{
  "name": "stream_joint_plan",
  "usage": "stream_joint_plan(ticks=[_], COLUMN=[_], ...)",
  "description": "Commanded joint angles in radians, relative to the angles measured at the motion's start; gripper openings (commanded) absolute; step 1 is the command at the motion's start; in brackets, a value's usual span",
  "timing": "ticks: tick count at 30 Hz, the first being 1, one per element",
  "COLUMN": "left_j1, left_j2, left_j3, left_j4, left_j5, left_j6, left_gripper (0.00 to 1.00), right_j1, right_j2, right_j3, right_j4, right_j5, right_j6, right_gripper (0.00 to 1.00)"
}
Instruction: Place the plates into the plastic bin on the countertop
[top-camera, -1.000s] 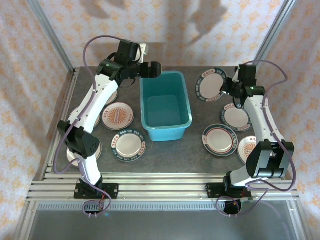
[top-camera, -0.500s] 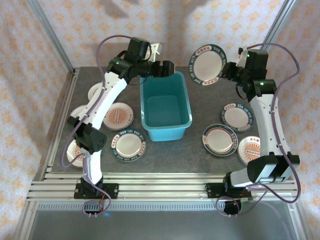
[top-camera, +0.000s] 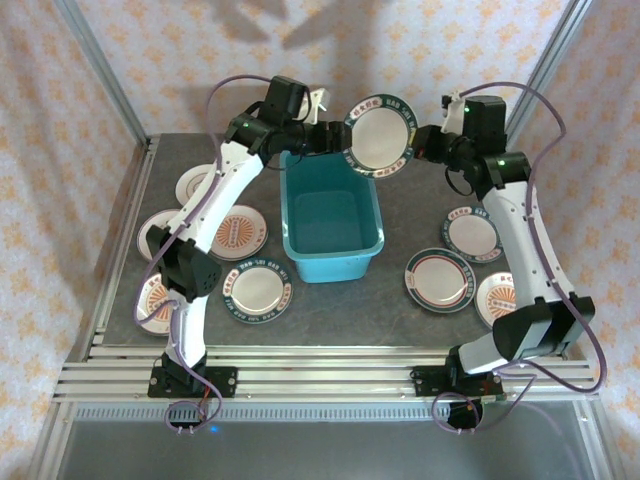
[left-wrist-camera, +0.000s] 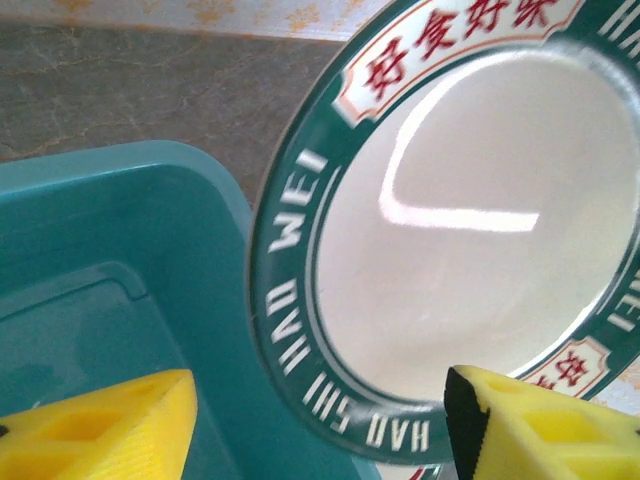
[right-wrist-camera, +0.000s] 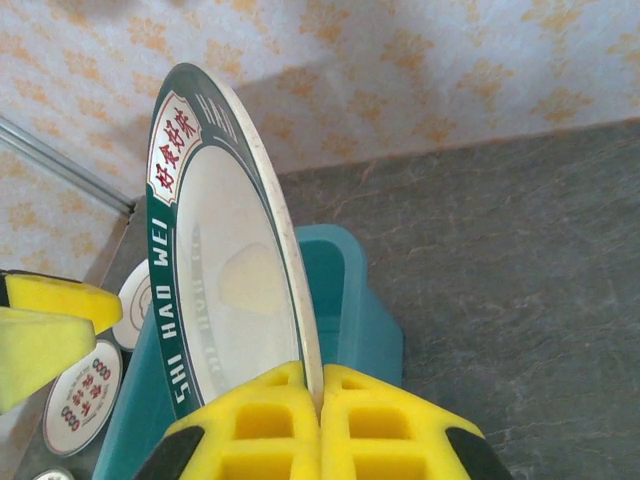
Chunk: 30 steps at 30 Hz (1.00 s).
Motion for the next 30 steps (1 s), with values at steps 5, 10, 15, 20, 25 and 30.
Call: stream_joint_plan(ticks=[5, 10, 15, 20, 25, 30], left_j1=[-0.006, -0.005, -0.005, -0.005, -0.006, -0.006], left_j2=[0.025, 0.034, 0.039, 0.042, 0.045, 0.044], left_j3=[0.028, 0.028, 0.028, 0.028, 0.028, 0.027], left_j4=[0.024, 0.000, 0.022, 0.032, 0.031, 0.027], left_j5=[0.001, -0.034, -0.025, -0.021, -0.022, -0.026], left_j6=[-0.011, 0.005, -0.013, -0.021, -0.020, -0.015], left_gripper=[0.62, 0.63, 0.55, 0.45, 0.34, 0.25], right_j1=[0.006, 0.007, 0.009, 0.010, 0.010, 0.010], right_j2=[0.000, 0.001, 0.021, 0.044, 0.067, 0.091], right_j3=[0.039, 0.042, 0.053, 0.057, 0.063, 0.065], right_j4=[0.070, 0.079, 0.078, 0.076, 0.067, 0.062], right_j5=[-0.062, -0.073, -0.099, -0.113, -0.127, -0.147], right_j6=[0.045, 0.055, 0.061, 0.069, 0.076, 0.081], right_gripper=[0.00, 0.00, 0.00, 0.00, 0.00, 0.00])
